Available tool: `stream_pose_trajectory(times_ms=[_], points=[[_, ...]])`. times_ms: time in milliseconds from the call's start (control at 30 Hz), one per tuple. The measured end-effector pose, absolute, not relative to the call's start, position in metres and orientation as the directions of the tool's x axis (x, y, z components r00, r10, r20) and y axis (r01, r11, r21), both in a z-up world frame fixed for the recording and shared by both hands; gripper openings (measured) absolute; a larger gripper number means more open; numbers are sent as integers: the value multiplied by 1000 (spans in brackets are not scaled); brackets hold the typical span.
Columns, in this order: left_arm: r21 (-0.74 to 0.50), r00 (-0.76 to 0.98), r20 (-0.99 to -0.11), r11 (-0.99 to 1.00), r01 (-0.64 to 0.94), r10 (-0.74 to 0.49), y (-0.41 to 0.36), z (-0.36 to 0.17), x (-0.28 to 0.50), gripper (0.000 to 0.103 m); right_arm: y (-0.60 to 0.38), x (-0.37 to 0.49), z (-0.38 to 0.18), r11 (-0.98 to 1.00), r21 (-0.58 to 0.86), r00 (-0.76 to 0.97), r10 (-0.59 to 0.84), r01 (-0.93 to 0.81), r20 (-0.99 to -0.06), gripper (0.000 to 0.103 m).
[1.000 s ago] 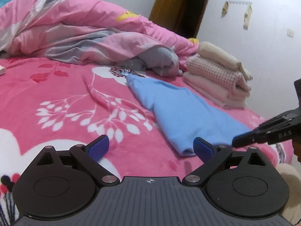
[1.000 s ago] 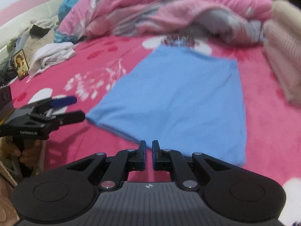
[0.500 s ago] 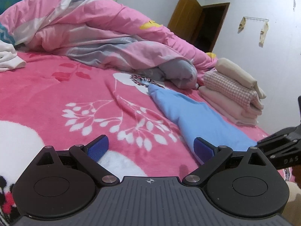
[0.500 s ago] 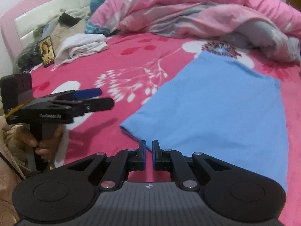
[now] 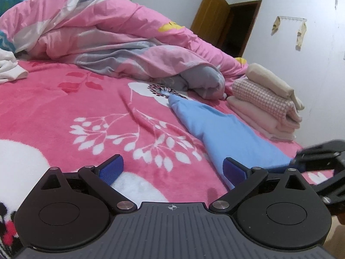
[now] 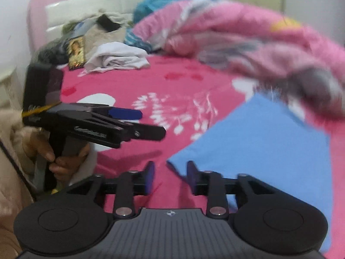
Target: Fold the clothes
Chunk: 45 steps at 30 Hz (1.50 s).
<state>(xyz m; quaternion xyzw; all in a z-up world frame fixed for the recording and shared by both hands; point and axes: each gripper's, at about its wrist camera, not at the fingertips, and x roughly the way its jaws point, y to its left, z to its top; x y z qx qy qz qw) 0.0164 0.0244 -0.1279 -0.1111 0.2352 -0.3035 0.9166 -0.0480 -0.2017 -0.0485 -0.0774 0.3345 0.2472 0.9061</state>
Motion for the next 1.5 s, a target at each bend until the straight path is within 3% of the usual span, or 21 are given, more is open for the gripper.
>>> stream_pose_trajectory(times_ms=[200, 333, 433, 567, 767, 867, 900, 933, 1167, 1267, 1333, 1433, 1500], points=[[-358, 705, -377, 797, 487, -601, 25, -126, 17, 99, -184, -57, -50, 842, -142, 730, 353, -520, -585, 37], [-390, 704, -384, 796, 463, -598, 29, -120, 21, 98, -177, -52, -67, 845, -155, 727, 331, -512, -601, 31], [-420, 709, -380, 794, 440, -594, 35, -112, 30, 98, -188, -51, -68, 881, -84, 741, 337, -466, -580, 18], [-476, 701, -371, 773, 420, -609, 36, -99, 64, 98, -211, -50, -68, 909, 59, 752, 375, -411, -542, 9], [-590, 598, -399, 694, 412, -695, 5, -89, 149, 98, -229, -51, -71, 900, 176, 755, 431, -399, -494, 6], [-630, 549, -431, 675, 384, -716, -18, -93, 196, 87, -233, -52, -74, 892, 205, 754, 451, -403, -478, 6], [-640, 536, -442, 672, 373, -719, -25, -94, 210, 78, -234, -52, -75, 889, 214, 753, 457, -405, -474, 5], [-651, 514, -459, 668, 361, -725, -33, -97, 224, 75, -235, -52, -75, 887, 220, 751, 461, -406, -472, 5], [-681, 410, -535, 664, 309, -739, -66, -122, 274, 69, -240, -52, -76, 873, 251, 751, 489, -419, -444, 5], [-690, 392, -539, 657, 302, -746, -73, -126, 280, 47, -241, -51, -78, 867, 262, 748, 498, -423, -438, 4], [-677, 372, -553, 663, 319, -745, -79, -130, 282, 19, -241, -52, -79, 865, 262, 748, 501, -427, -436, 4], [-644, 367, -571, 678, 354, -734, -87, -131, 284, 6, -241, -53, -79, 861, 263, 747, 508, -435, -429, 4], [-648, 364, -568, 674, 356, -738, -87, -128, 288, 5, -241, -54, -78, 855, 265, 745, 518, -445, -421, 4]])
